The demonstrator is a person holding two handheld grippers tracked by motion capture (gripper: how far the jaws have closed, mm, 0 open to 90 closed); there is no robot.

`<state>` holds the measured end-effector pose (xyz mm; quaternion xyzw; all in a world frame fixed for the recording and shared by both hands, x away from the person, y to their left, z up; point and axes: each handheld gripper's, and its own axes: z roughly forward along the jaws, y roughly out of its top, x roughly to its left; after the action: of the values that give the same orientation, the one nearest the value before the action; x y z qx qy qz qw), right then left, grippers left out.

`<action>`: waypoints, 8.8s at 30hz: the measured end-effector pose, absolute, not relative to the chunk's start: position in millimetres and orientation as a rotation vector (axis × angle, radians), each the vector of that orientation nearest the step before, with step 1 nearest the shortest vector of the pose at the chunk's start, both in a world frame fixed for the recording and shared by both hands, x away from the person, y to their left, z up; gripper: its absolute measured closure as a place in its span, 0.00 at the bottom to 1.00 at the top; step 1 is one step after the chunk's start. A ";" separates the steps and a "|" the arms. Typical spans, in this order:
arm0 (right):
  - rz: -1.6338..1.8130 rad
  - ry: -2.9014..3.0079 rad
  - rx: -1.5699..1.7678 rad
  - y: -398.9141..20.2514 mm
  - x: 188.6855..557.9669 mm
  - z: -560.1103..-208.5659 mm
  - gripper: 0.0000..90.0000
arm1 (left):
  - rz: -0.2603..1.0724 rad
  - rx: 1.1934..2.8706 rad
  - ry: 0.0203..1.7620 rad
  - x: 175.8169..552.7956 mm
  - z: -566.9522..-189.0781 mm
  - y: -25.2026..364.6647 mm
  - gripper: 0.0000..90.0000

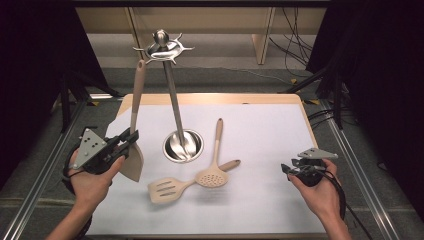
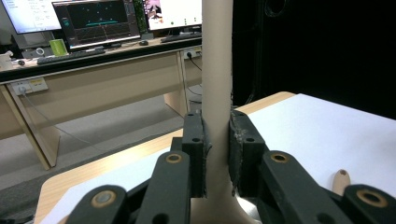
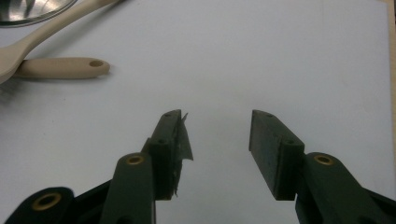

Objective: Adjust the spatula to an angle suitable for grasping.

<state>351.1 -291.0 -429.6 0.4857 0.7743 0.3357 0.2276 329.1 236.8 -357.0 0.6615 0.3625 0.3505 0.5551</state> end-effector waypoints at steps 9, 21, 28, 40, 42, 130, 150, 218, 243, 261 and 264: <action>0.924 2.129 1.402 -288.7 348.6 -427.9 0.61 | 0.813 1.560 0.873 337.5 -358.3 234.1 0.86; 0.933 2.118 1.400 -288.0 349.1 -429.2 0.61 | 0.797 1.561 0.885 353.6 -363.4 227.8 0.86; 0.911 2.135 1.393 -290.2 348.2 -428.6 0.61 | 0.771 1.563 0.889 360.0 -365.5 223.3 0.86; 0.907 2.129 1.360 -291.7 349.6 -428.4 0.61 | 0.744 1.559 0.869 359.8 -362.3 221.1 0.77; 0.900 2.142 1.329 -293.1 350.3 -428.6 0.61 | 0.742 1.557 0.864 357.9 -359.4 221.9 0.76; 0.906 2.159 1.306 -284.8 351.7 -425.3 0.61 | 0.744 1.568 0.724 343.6 -313.5 202.4 0.68; 0.927 2.192 1.304 -273.2 352.7 -422.7 0.61 | 0.426 2.006 0.844 346.2 -416.5 192.5 0.53; 0.977 2.349 1.346 -180.8 406.4 -417.3 0.66 | 0.077 2.732 0.535 394.9 -463.8 98.7 0.65; 0.963 2.339 1.326 -199.6 404.0 -413.9 0.66 | 0.066 2.739 0.726 387.5 -439.2 101.4 0.83; 0.964 2.325 1.363 -198.6 402.2 -409.7 0.66 | 0.142 2.670 0.660 377.8 -423.0 115.7 0.96; 0.962 2.327 1.340 -198.5 402.8 -409.5 0.66 | 0.178 2.653 0.655 379.4 -414.1 120.5 1.00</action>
<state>402.8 -198.5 -409.5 0.4648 0.8073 0.3338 0.1441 379.4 120.5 -414.1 0.9492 0.2344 0.0637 0.2000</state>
